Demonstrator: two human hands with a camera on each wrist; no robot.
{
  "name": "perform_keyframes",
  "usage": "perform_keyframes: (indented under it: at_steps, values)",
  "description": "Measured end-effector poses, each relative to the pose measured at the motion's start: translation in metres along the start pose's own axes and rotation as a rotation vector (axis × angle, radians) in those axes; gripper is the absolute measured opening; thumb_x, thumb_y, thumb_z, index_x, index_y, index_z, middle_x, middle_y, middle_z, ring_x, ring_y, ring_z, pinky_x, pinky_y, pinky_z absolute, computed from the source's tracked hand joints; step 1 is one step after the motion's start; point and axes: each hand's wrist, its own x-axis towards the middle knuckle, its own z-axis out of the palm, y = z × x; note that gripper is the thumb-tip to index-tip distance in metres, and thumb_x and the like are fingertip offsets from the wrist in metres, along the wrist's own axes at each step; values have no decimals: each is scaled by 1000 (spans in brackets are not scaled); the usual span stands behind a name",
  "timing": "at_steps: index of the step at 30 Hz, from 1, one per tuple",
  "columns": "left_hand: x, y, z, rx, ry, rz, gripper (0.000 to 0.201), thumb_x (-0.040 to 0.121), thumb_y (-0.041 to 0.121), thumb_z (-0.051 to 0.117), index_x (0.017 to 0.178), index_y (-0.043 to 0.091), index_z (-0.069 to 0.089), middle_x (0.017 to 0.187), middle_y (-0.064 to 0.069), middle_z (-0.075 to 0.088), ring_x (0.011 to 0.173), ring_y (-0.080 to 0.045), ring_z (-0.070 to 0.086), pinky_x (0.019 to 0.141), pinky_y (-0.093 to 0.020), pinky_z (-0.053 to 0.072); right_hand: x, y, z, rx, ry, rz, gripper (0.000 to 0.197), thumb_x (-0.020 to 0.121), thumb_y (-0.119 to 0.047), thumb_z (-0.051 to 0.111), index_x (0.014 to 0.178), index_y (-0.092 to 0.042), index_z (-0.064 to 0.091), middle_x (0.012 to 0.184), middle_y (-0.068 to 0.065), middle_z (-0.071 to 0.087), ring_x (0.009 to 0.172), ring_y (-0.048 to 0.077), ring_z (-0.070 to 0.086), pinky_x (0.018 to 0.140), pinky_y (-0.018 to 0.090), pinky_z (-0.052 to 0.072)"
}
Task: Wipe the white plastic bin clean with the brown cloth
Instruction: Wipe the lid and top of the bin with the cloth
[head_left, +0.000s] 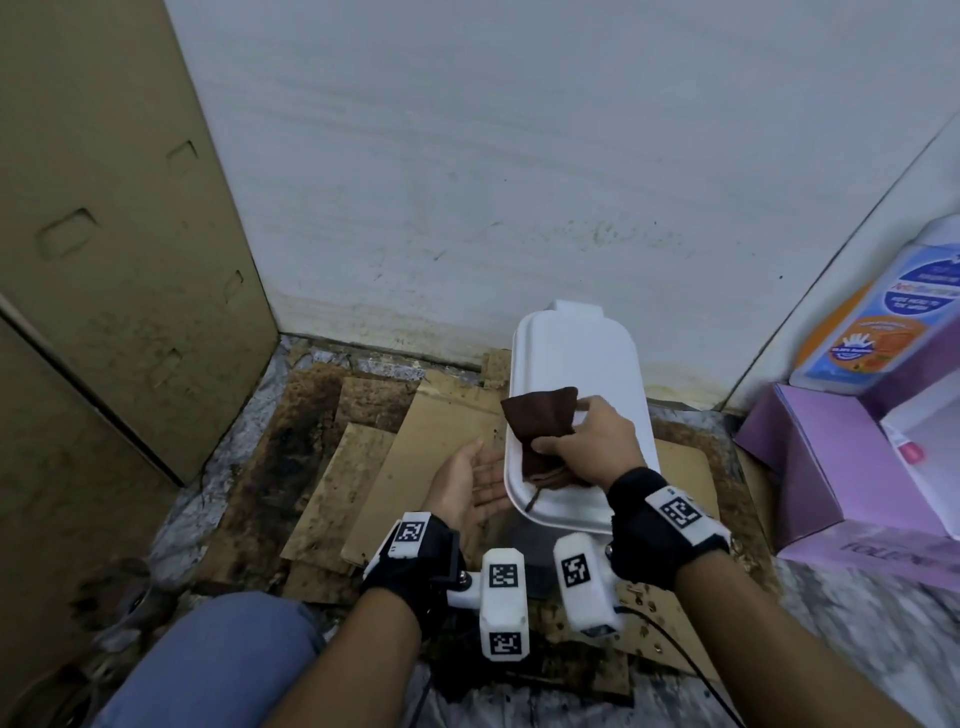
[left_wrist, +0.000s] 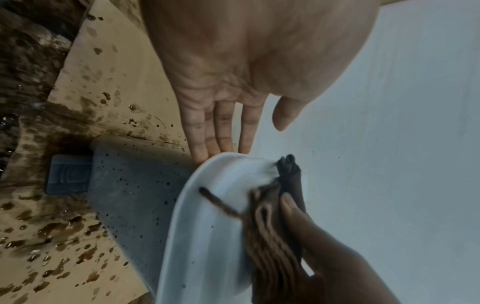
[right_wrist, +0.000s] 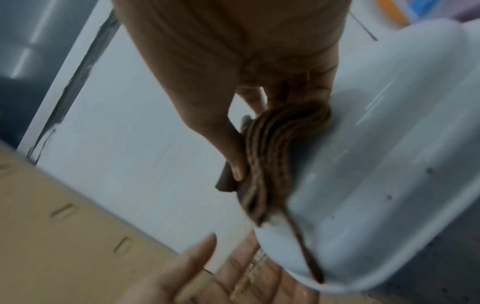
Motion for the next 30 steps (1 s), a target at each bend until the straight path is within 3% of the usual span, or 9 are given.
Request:
perform_keyframes:
  at_steps: [3, 7, 10, 12, 17, 20, 24, 26, 30]
  values:
    - [0, 1, -1, -1, 25, 1, 38, 107, 34, 40, 95, 10, 66, 94, -12, 67, 84, -23, 63, 83, -34, 52, 3, 10, -16, 181, -39, 46, 29, 68, -14, 82, 93, -12, 68, 95, 6, 72, 90, 23, 67, 71, 29, 51]
    - [-2, 1, 1, -7, 33, 1, 36, 107, 33, 41, 96, 9, 66, 93, -12, 67, 85, -23, 62, 81, -34, 52, 7, 28, -46, 386, 14, 64, 34, 65, 4, 77, 96, -6, 65, 96, 17, 71, 84, 31, 67, 82, 45, 57]
    - [-3, 1, 1, -11, 34, 4, 35, 107, 33, 41, 99, 9, 66, 94, -12, 67, 86, -23, 63, 81, -33, 52, 11, 34, -72, 198, 235, -114, 36, 66, 2, 72, 95, -13, 57, 94, 10, 66, 81, 30, 62, 65, 38, 54]
    - [-3, 1, 2, -19, 39, 1, 34, 107, 33, 42, 97, 9, 65, 92, -11, 67, 84, -23, 63, 80, -34, 52, 6, 33, -81, -76, 349, -311, 34, 70, -2, 69, 99, -15, 55, 90, 6, 58, 78, 26, 54, 56, 30, 38]
    - [-5, 3, 4, -19, 35, -5, 32, 106, 32, 43, 94, 10, 64, 90, -10, 66, 83, -23, 62, 82, -36, 53, -22, 52, -44, -578, -98, -613, 50, 83, -47, 63, 131, -36, 51, 111, -6, 47, 105, 16, 46, 85, 31, 42]
    - [-5, 1, 3, 4, 35, 3, 29, 105, 29, 45, 93, 12, 65, 90, -9, 65, 82, -22, 61, 85, -37, 53, -26, 63, -37, -455, -152, -615, 56, 82, -70, 42, 129, -42, 55, 111, -12, 44, 107, 9, 43, 91, 31, 41]
    - [-6, -3, 3, 65, 14, 38, 21, 102, 23, 53, 93, 12, 68, 88, -7, 68, 83, -22, 63, 93, -43, 54, -18, 63, -38, -566, -22, -757, 60, 85, -66, 33, 135, -38, 49, 135, -7, 46, 123, 18, 42, 102, 43, 38]
    - [-7, -6, 3, 94, 2, 60, 16, 100, 23, 56, 97, 14, 69, 91, -7, 71, 87, -22, 65, 98, -44, 53, -15, 66, -26, -637, -97, -815, 63, 88, -62, 30, 145, -36, 35, 156, -3, 26, 144, 22, 22, 115, 44, 24]
    - [-5, -7, 1, 139, -23, 98, 32, 101, 18, 58, 133, 14, 63, 105, -7, 71, 94, -23, 67, 93, -41, 55, -8, 84, -9, -772, -116, -885, 62, 94, -59, 23, 152, -37, 14, 162, -4, -2, 149, 20, -7, 121, 43, 2]
